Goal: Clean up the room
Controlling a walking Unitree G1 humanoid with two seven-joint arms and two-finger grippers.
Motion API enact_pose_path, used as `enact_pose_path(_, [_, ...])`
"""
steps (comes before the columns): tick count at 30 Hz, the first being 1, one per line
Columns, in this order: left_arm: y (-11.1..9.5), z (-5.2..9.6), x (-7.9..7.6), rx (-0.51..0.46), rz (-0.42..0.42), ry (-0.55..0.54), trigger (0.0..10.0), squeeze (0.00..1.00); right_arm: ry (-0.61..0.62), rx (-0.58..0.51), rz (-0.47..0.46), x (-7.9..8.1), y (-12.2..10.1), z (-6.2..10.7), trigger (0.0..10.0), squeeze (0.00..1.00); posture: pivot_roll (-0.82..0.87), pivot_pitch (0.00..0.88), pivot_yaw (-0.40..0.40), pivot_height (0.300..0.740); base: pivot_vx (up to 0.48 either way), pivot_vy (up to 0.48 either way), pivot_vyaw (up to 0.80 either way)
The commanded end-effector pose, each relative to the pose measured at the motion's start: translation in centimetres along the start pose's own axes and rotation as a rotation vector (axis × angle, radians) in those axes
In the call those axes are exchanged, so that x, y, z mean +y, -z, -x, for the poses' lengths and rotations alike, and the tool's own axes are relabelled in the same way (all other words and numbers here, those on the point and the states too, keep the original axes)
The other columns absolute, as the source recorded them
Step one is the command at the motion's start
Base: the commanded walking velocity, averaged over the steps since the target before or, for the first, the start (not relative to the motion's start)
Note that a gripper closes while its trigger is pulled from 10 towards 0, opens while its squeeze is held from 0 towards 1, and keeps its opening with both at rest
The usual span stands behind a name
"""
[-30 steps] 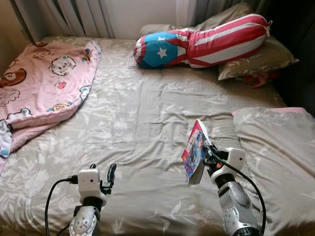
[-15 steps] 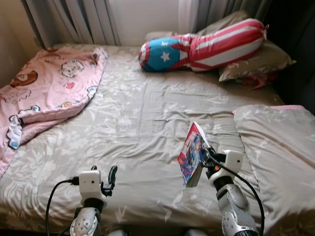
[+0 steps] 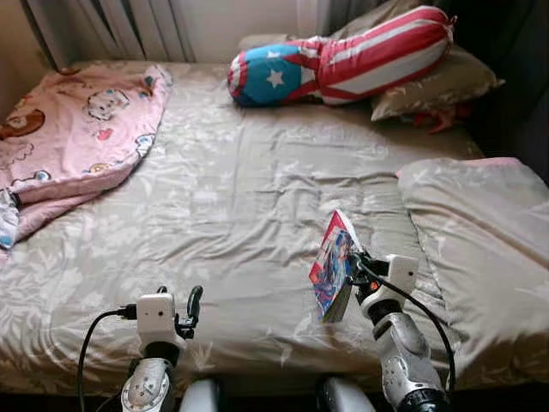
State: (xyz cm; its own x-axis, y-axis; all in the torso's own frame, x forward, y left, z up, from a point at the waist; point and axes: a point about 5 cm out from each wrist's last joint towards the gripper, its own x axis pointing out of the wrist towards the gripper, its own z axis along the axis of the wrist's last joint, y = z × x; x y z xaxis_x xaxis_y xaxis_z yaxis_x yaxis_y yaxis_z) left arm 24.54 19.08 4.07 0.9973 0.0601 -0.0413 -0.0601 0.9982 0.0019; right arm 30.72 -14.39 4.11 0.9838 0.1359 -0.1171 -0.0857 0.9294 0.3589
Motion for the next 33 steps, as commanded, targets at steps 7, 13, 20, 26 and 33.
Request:
enact_pose_path(7, [-0.1,0.1,-0.3,0.01,-0.023,0.012,10.0,0.0,-0.009,-0.078,-0.172,0.7,-3.0,-2.5,10.0,0.0,-0.07,0.183,-0.001,0.649,0.0,0.0,0.0])
enact_pose_path(13, [-0.4,0.2,-0.1,0.005,-0.043,0.02,10.0,0.0,-0.083,-0.093,-0.365,2.1,-4.3,-4.0,10.0,0.0,-0.04,0.191,0.013,0.649,0.0,0.0,0.0])
enact_pose_path(20, [-0.9,0.3,0.3,-0.004,-0.081,0.034,10.0,0.0,-0.182,-0.106,-0.64,3.2,-5.4,-5.2,10.0,0.0,-0.01,0.202,0.035,0.649,0.0,0.0,0.0])
enact_pose_path(26, [-1.3,0.6,0.7,-0.004,-0.109,0.04,10.0,0.0,-0.122,-0.099,-0.779,2.3,-5.4,-5.4,10.0,0.0,0.02,0.21,0.052,0.649,0.0,0.0,0.0])
enact_pose_path(33, [-1.5,1.2,0.6,0.005,-0.135,0.068,10.0,0.0,0.159,0.044,-0.756,-1.3,-0.9,-2.9,10.0,0.0,0.05,0.225,0.071,0.649,0.0,0.0,0.0])
